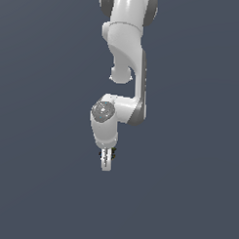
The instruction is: Pick up the object and move it to a goal position.
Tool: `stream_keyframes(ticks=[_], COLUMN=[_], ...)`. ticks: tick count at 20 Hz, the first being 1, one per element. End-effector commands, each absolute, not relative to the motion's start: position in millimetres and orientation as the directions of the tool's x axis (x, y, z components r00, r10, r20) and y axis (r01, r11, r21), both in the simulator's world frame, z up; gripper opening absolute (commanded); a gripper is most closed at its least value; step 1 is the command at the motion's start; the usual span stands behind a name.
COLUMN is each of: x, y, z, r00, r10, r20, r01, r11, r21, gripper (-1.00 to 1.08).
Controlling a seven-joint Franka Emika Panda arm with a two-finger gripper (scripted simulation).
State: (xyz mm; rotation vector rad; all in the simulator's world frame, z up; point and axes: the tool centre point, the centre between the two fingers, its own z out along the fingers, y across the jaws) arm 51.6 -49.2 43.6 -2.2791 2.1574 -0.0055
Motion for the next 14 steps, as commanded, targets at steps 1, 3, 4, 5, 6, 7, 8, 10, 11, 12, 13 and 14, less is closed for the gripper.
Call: stream_keyframes(ticks=[1, 3, 4, 5, 6, 7, 8, 10, 11, 12, 13, 14], x=[48, 44, 42, 39, 37, 34, 31, 26, 24, 21, 19, 16], y=[-31, -13, -3, 8, 19, 31, 43, 66, 78, 90, 102, 114], z=[51, 58, 61, 65, 69, 74, 78, 87, 92, 96, 100, 105], r00=[0.057, 0.057, 0.057, 0.057, 0.057, 0.057, 0.057, 0.057, 0.057, 0.057, 0.057, 0.057], r10=[-0.998, -0.998, -0.998, -0.998, -0.998, -0.998, -0.998, -0.998, -0.998, -0.998, -0.998, -0.998], r20=[0.0, 0.0, -0.001, -0.001, -0.001, -0.001, -0.001, -0.001, 0.0, 0.0, 0.0, 0.0], r01=[-0.998, -0.998, -0.998, -0.998, -0.998, -0.998, -0.998, -0.998, -0.998, -0.998, -0.998, -0.998], r11=[-0.057, -0.057, -0.057, -0.057, -0.057, -0.057, -0.057, -0.057, -0.057, -0.057, -0.057, -0.057], r21=[-0.006, -0.006, -0.006, -0.006, -0.005, -0.005, -0.004, -0.004, -0.004, -0.004, -0.003, -0.003], gripper=[-1.0, -1.0, -1.0, -1.0, -1.0, -1.0, -1.0, -1.0, -1.0, -1.0, -1.0, -1.0])
